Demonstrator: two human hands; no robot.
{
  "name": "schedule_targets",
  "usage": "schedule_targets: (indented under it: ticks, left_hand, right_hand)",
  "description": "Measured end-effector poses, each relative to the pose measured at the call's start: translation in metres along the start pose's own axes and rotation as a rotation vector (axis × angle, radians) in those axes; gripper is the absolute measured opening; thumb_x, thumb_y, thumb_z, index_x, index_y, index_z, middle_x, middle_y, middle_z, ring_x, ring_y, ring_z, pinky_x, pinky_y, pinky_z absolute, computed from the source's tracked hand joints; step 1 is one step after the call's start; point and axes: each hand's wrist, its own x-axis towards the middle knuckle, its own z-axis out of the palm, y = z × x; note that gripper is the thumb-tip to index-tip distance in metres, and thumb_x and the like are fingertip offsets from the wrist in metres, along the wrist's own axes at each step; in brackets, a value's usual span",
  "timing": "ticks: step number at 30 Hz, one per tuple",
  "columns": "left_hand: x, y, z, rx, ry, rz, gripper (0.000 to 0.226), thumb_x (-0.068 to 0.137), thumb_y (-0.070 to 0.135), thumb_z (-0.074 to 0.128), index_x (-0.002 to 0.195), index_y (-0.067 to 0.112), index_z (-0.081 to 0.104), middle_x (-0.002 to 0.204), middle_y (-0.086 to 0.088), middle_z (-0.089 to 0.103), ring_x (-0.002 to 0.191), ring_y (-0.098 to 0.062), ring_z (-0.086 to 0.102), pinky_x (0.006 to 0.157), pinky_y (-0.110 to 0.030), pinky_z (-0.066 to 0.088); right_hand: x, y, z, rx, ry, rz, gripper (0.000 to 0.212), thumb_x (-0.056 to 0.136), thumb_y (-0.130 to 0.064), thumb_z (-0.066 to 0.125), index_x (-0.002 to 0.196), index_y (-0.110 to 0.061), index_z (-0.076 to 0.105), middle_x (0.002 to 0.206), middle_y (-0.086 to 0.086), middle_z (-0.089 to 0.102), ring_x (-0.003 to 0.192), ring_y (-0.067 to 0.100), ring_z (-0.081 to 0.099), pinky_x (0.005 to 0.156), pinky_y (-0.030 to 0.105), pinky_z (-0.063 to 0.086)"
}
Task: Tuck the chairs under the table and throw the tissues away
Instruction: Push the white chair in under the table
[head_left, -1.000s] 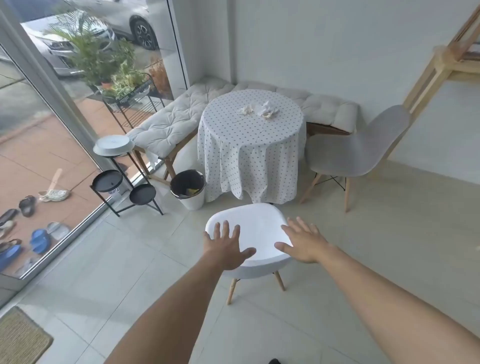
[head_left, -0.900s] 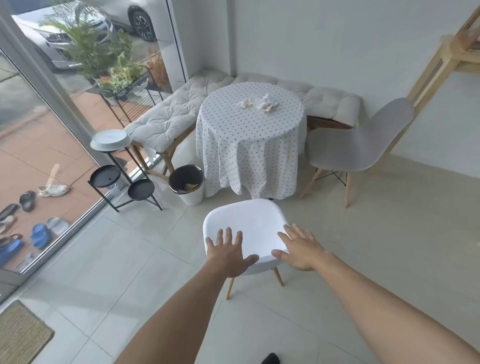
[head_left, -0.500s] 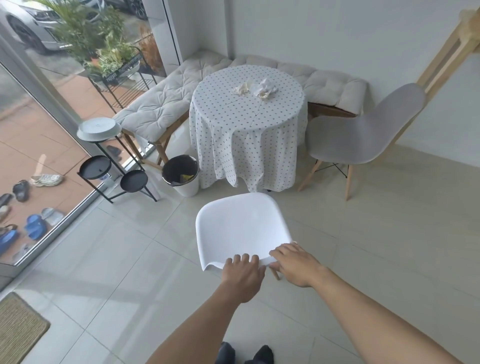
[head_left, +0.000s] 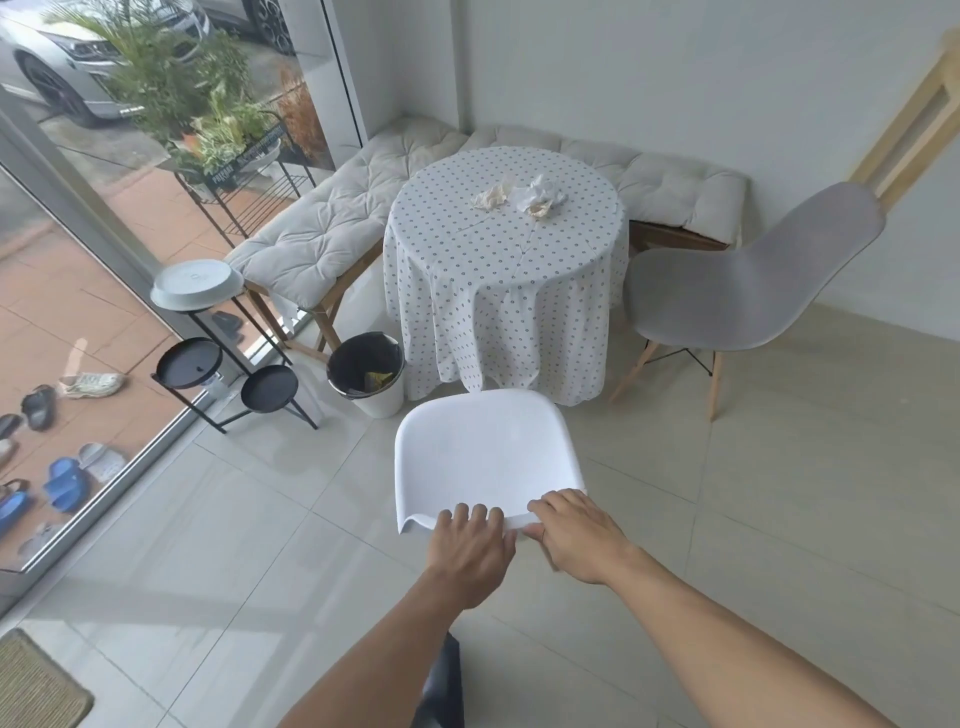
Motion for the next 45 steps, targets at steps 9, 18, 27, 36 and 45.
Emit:
schedule_targets:
  ticks: [9, 18, 27, 36, 45]
  left_hand:
    - [0.081, -0.105, -0.026, 0.036, 0.012, 0.089, 0.050, 0.108, 0.051, 0.019, 0.111, 0.015, 0.054, 0.108, -0.007, 0.064, 0.100, -0.035, 0.058, 0.092, -0.046, 0.041]
    - [0.175, -0.200, -0.059, 0.115, -0.015, 0.201, 0.052, 0.108, 0.053, 0.020, 0.121, 0.016, 0.054, 0.115, -0.007, 0.065, 0.107, -0.035, 0.057, 0.098, -0.046, 0.042]
    - [0.248, -0.253, -0.084, 0.146, -0.043, 0.250, 0.053, 0.108, 0.056, 0.020, 0.123, 0.018, 0.053, 0.120, -0.008, 0.066, 0.114, -0.035, 0.057, 0.099, -0.049, 0.040]
    - [0.302, -0.265, -0.100, 0.149, -0.092, 0.265, 0.055, 0.108, 0.057, 0.020, 0.132, 0.019, 0.051, 0.129, -0.009, 0.064, 0.123, -0.037, 0.055, 0.105, -0.050, 0.038]
    - [0.330, -0.263, -0.111, 0.129, -0.163, 0.245, 0.058, 0.107, 0.058, 0.020, 0.140, 0.020, 0.049, 0.137, -0.010, 0.062, 0.128, -0.036, 0.052, 0.108, -0.050, 0.037]
  right_hand:
    - [0.107, -0.031, -0.031, 0.069, 0.032, 0.125, 0.041, 0.108, -0.050, 0.035, 0.115, -0.015, 0.056, 0.118, 0.004, 0.061, 0.117, 0.028, 0.051, 0.106, 0.038, 0.039]
    - [0.213, -0.051, -0.071, 0.223, 0.053, 0.289, 0.040, 0.106, -0.052, 0.045, 0.101, -0.014, 0.059, 0.111, 0.005, 0.067, 0.116, 0.027, 0.053, 0.095, 0.036, 0.041]
    - [0.286, -0.051, -0.090, 0.290, 0.122, 0.374, 0.041, 0.104, -0.052, 0.048, 0.080, -0.018, 0.046, 0.098, 0.006, 0.068, 0.108, 0.030, 0.056, 0.090, 0.041, 0.047]
    - [0.328, -0.030, -0.104, 0.296, 0.135, 0.436, 0.042, 0.104, -0.051, 0.050, 0.083, -0.015, 0.051, 0.101, 0.007, 0.067, 0.108, 0.032, 0.056, 0.084, 0.038, 0.044]
    - [0.345, -0.019, -0.121, 0.307, 0.089, 0.520, 0.046, 0.103, -0.054, 0.050, 0.085, -0.012, 0.054, 0.098, 0.005, 0.063, 0.104, 0.028, 0.056, 0.072, 0.034, 0.038]
